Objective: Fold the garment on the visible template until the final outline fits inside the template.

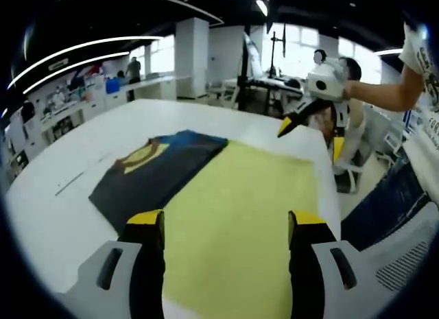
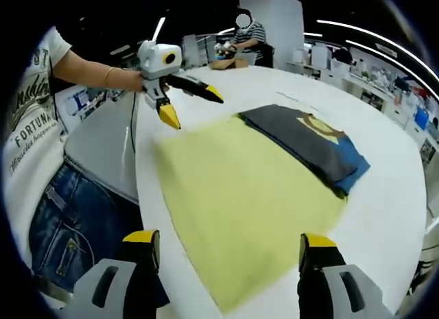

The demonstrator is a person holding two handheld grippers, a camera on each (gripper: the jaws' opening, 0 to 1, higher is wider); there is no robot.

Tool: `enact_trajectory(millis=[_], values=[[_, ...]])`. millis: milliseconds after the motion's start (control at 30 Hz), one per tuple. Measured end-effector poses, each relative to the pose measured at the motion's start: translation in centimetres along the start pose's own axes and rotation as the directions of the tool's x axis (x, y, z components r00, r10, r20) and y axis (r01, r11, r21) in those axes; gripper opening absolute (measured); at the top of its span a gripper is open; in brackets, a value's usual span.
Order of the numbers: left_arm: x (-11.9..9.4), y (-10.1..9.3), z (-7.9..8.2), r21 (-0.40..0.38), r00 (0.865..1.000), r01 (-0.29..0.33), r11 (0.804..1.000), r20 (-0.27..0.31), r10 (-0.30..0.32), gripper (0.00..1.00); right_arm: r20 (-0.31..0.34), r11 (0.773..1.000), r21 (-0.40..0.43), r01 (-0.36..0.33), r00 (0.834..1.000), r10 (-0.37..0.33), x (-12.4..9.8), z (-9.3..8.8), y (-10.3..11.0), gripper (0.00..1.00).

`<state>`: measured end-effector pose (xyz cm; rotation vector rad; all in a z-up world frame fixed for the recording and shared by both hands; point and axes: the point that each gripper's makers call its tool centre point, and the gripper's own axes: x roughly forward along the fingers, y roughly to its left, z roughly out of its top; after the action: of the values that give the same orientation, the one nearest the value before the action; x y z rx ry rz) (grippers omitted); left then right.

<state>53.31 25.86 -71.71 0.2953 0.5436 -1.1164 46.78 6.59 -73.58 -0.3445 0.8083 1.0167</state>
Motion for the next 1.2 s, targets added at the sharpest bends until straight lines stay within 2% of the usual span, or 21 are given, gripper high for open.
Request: enact_trajectory(millis=[133,300,400,467,533,667,867,1200], values=[[-0.9,-1.1,-1.9,-0.011,0.999,0.009,1.000,-0.041,-0.009,0.62,-0.045,0.999,-0.026,-0.019,0.999,0.018,0.1,-1.1,0.6,0.67],[-1.9,-2.1,-4.3,-0.004,0.995,0.005,1.000,-0.095,-0.005,0.58,-0.119,0.996,-0.075,-0.037,0.993,0.028,0.3,-2.7,1.0,0.57],[-2.3,-2.9,-5.6,0.005,0.992,0.012,1.000,-0.128,-0.012,0.54,-0.146,0.995,-0.092,-0.045,0.989,0.031,0.5,-3.4,1.2,0.54],[-2.5,-3.2,-6.8,0.033,0.984,0.010,0.999,-0.176,-0.004,0.52,-0.167,0.994,-0.100,-0.050,0.985,0.033,0.5,-3.9,1.3,0.51],[-2.5,-3.7,-7.6,0.044,0.981,0.015,0.999,-0.192,-0.007,0.49,-0.193,0.992,-0.114,-0.055,0.981,0.032,0.6,-4.5,1.4,0.47],[-2.8,-4.3,-8.9,0.045,0.973,0.026,0.999,-0.230,-0.015,0.47,-0.223,0.989,-0.135,-0.056,0.975,0.025,0.8,-5.3,1.4,0.45],[-3.2,-4.5,-9.8,0.064,0.965,0.024,0.998,-0.262,-0.006,0.40,-0.255,0.985,-0.159,-0.059,0.967,0.017,1.0,-6.0,1.4,0.40],[-3.7,-4.8,-10.8,0.145,0.948,0.032,0.989,-0.319,0.016,0.38,-0.305,0.976,-0.207,-0.061,0.952,-0.005,1.1,-7.3,1.0,0.33]])
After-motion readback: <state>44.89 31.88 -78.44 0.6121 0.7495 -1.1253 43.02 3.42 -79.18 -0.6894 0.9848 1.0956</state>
